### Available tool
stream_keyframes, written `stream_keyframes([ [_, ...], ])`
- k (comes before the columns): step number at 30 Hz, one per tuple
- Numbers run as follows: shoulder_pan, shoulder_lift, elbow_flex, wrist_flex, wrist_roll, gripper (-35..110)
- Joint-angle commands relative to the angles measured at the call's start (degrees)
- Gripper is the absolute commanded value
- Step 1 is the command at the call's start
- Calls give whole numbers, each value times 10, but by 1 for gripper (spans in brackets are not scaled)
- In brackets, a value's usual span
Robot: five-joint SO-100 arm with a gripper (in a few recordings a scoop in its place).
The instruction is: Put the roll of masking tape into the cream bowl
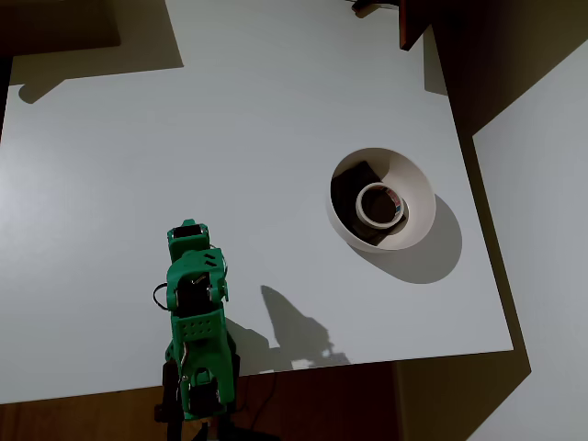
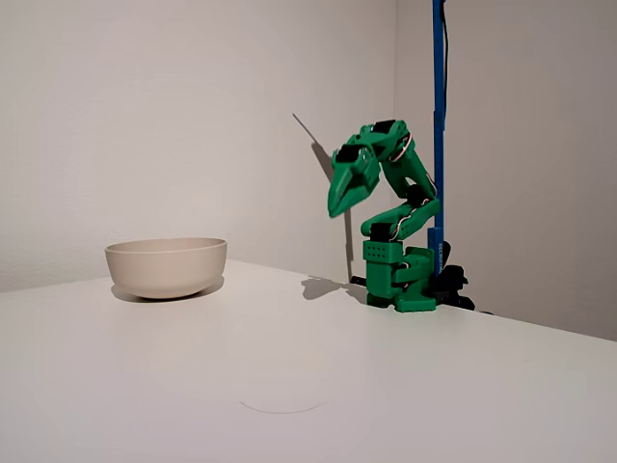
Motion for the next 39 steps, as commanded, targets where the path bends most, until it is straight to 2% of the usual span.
stream_keyframes([
  [1,-4,50,89,-29,-7,-8],
  [9,-11,216,242,8,-16,-8],
  [19,-14,220,306,34,4,-8],
  [31,3,220,303,65,-1,-8],
  [37,3,220,303,64,0,2],
  [39,3,220,303,64,0,0],
])
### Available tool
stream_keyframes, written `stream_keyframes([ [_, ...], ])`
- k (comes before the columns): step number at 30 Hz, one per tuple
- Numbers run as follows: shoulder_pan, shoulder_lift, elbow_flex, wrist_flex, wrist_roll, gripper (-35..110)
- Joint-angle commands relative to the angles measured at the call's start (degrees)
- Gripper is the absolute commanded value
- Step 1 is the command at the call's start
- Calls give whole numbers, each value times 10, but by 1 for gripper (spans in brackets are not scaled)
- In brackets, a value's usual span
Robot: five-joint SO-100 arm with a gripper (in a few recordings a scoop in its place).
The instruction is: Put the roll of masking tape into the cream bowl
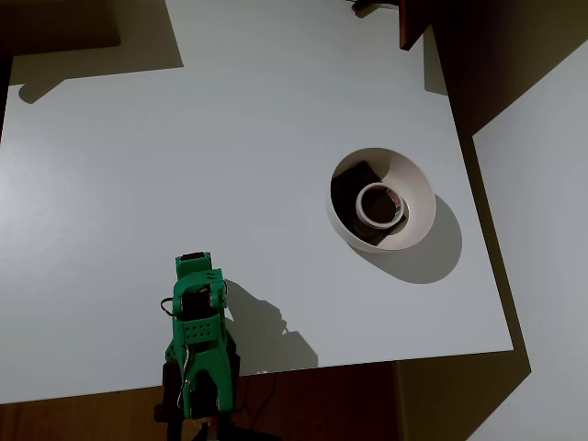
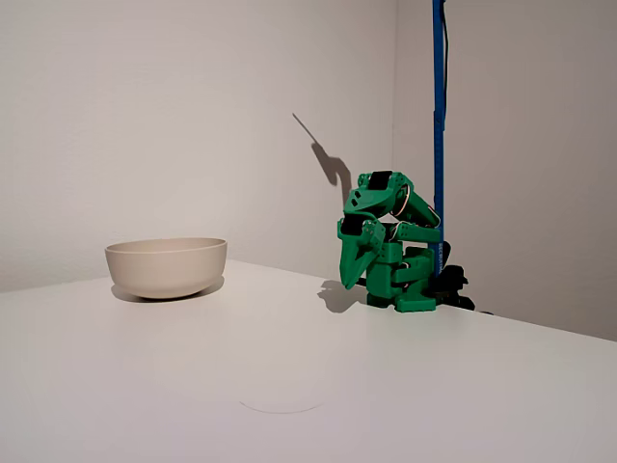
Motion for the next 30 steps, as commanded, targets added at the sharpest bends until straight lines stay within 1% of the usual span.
stream_keyframes([
  [1,-8,4,-7,7,0,-1],
  [18,-8,4,-7,7,0,-8],
  [30,-8,4,-7,7,0,-8],
])
